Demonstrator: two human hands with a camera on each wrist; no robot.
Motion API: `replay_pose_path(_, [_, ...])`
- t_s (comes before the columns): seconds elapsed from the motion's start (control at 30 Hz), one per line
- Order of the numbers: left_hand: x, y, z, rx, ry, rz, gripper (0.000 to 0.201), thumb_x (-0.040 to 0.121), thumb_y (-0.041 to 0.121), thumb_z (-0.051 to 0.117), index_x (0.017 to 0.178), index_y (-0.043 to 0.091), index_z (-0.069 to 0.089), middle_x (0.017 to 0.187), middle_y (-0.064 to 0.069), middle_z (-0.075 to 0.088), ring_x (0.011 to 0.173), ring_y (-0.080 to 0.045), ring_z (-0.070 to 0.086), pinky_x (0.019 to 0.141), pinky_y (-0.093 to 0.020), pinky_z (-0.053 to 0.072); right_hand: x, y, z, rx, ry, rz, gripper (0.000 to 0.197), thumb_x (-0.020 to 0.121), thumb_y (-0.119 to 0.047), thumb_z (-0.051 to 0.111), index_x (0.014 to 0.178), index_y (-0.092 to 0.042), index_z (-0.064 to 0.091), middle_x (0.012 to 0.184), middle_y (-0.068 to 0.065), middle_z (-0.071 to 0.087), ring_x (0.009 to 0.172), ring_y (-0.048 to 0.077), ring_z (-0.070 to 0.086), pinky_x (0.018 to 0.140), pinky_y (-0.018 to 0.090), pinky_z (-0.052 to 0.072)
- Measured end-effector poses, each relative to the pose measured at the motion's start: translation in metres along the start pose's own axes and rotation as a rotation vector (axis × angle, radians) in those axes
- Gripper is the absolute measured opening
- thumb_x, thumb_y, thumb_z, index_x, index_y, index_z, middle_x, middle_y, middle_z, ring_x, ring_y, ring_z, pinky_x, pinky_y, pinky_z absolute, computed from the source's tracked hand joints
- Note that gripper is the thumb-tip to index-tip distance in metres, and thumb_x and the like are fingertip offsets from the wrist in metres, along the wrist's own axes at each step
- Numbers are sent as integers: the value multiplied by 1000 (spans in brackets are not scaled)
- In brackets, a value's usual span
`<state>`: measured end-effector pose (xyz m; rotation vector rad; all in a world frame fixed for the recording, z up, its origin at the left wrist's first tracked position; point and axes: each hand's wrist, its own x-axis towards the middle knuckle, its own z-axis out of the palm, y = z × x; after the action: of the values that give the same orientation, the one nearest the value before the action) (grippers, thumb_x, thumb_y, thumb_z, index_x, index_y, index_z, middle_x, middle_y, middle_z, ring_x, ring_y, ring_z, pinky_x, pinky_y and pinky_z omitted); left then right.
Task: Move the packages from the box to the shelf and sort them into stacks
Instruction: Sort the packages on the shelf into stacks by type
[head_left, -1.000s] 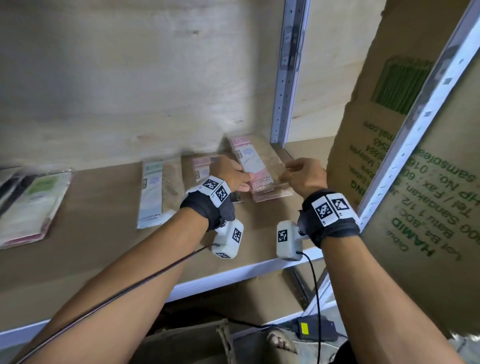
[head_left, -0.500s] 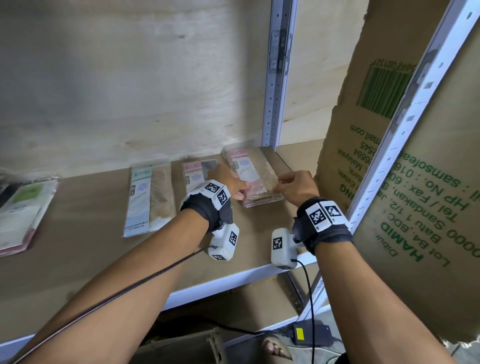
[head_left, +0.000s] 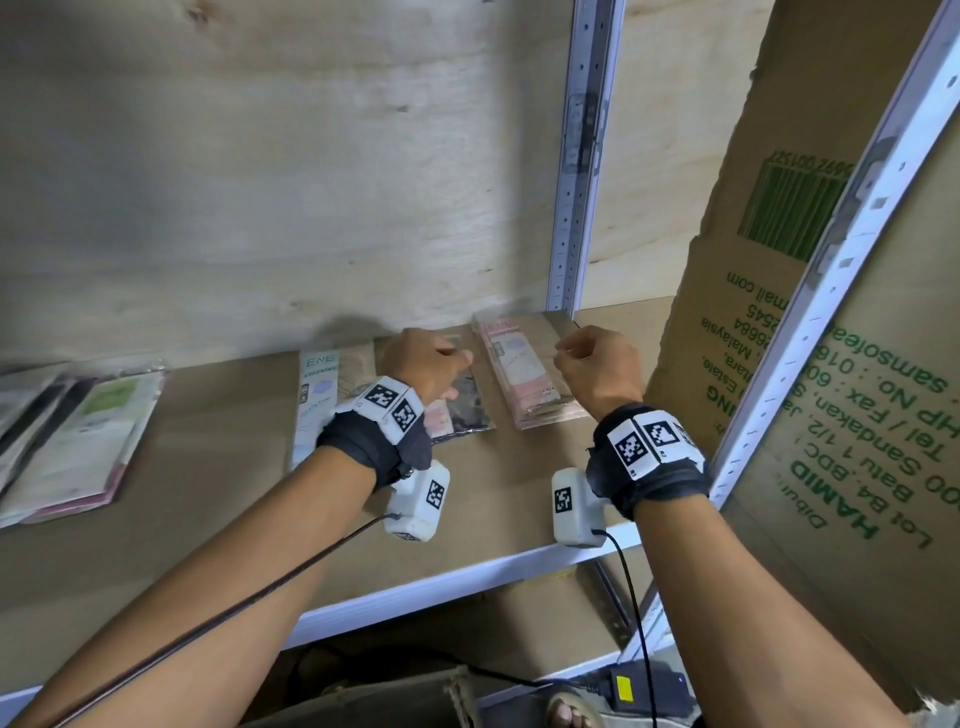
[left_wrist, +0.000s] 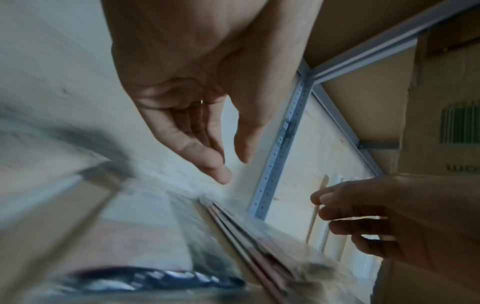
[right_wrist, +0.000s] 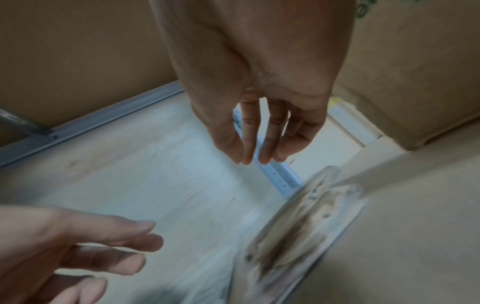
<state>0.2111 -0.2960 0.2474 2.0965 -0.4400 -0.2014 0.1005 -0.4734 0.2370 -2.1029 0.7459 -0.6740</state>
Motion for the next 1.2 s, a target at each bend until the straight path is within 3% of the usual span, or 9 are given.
replay_pose_path(0.1, [-17,-24,-46,1,97,36,5,87,25,72,88,21,75,82,-4,76,66,-21,74,67,-36,62,-14,-27,18,111,-93,-61,6,88,-15,67,91,-18,72,86,-1,73,86,20,70,80,31,54])
replay_pose_path(0.23, [-40,-73,-111,-54,263,-2,10,86,25,71,76,23,74,67,1,75,51,-13,68,56,-26,56,-45,-63,51,191,-290,-122,5,91,-14,66,87,-15,67,75,3,71,63,16,66,62,29,53])
replay_pose_path(0.33, [-62,-110,-163,-9,386,-15,18,80,45,68,68,33,72,61,8,72,44,-4,59,57,-24,46,-72,-87,79,208,-430,-158,8,92,-14,65,95,-7,68,75,7,71,59,17,65,51,23,48])
replay_pose_path(0.47, [-89,-146,-214,-18,500,-104,24,79,45,67,63,27,71,64,6,72,67,-25,68,66,-36,57,-103,-115,108,267,-554,-149,14,93,-18,66,97,-5,68,71,6,71,56,15,63,45,21,44])
replay_pose_path(0.6, [-106,-162,-256,-12,550,-150,19,86,32,68,68,25,69,56,16,69,55,0,62,34,-10,39,-124,-154,154,282,-669,-123,10,93,-11,64,96,-1,65,72,14,68,56,23,61,46,27,47])
replay_pose_path(0.83, [-122,-187,-316,-8,628,-174,22,88,31,65,69,20,65,60,12,68,64,-3,61,70,-24,50,-156,-223,263,227,-866,-2,14,95,-11,63,99,0,54,76,16,59,56,27,61,55,39,58])
replay_pose_path(1.0, [-134,-195,-331,-13,648,-153,24,88,32,65,68,19,66,62,9,71,74,-11,68,81,-29,53,-168,-247,326,36,-872,25,61,83,-38,77,120,4,53,104,24,67,88,36,71,82,52,58])
replay_pose_path(1.1, [-140,-194,-334,6,641,-151,23,89,32,62,76,15,69,69,5,74,78,-14,69,81,-29,54,-169,-250,344,-10,-884,73,65,75,-26,86,123,1,52,73,17,67,48,24,64,57,37,57])
replay_pose_path(1.2, [-143,-192,-333,-13,631,-154,22,90,31,60,82,15,72,73,4,75,74,-16,66,81,-31,54,-166,-248,345,-87,-882,78,59,74,-15,86,120,1,54,59,11,66,32,19,58,40,26,50])
